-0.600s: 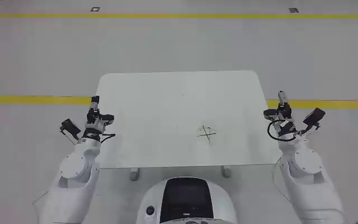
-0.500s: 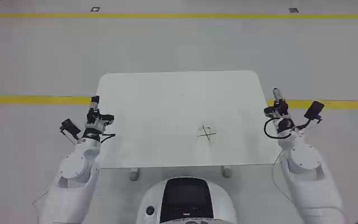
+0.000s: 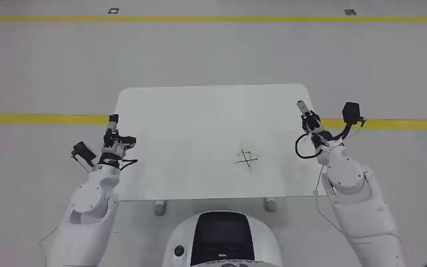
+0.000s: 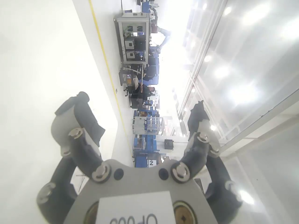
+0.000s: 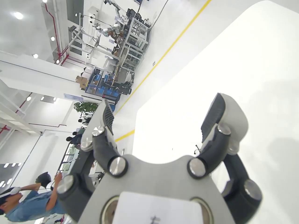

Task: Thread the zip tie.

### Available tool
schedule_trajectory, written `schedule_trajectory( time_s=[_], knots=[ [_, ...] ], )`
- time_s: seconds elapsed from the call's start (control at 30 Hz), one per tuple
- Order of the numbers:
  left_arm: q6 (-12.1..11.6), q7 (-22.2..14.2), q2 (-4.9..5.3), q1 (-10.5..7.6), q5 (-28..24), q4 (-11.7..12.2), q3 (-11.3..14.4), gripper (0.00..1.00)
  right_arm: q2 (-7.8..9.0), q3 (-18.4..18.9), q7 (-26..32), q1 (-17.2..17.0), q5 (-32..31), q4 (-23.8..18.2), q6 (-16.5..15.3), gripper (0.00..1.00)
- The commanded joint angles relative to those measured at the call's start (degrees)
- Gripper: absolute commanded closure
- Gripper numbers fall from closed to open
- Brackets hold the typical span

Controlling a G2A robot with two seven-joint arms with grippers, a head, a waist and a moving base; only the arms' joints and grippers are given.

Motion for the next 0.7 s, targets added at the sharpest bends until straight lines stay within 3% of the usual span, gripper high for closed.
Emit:
schedule_trajectory(
  time_s=[0.0, 0.1, 0.4, 0.47, 0.67],
  knots=[
    [0.0, 0.0, 0.0, 0.0, 0.0, 0.0, 0.0, 0.0, 0.01, 0.0, -0.1, 0.1, -0.2, -0.1, -0.2, 0.0],
    [0.0, 0.0, 0.0, 0.0, 0.0, 0.0, 0.0, 0.0, 0.22, -0.3, 3.0, 2.3, -3.5, 0.4, 0.1, 0.0],
    [0.0, 0.0, 0.0, 0.0, 0.0, 0.0, 0.0, 0.0, 0.48, -4.1, 16.0, 14.5, -11.3, 5.7, 4.4, 0.0],
    [0.0, 0.0, 0.0, 0.0, 0.0, 0.0, 0.0, 0.0, 0.49, -5.0, 19.4, 15.6, -11.4, 6.3, 4.4, 0.0],
    [0.0, 0.0, 0.0, 0.0, 0.0, 0.0, 0.0, 0.0, 0.49, -5.0, 19.4, 15.6, -11.4, 6.3, 4.4, 0.0]
  ],
)
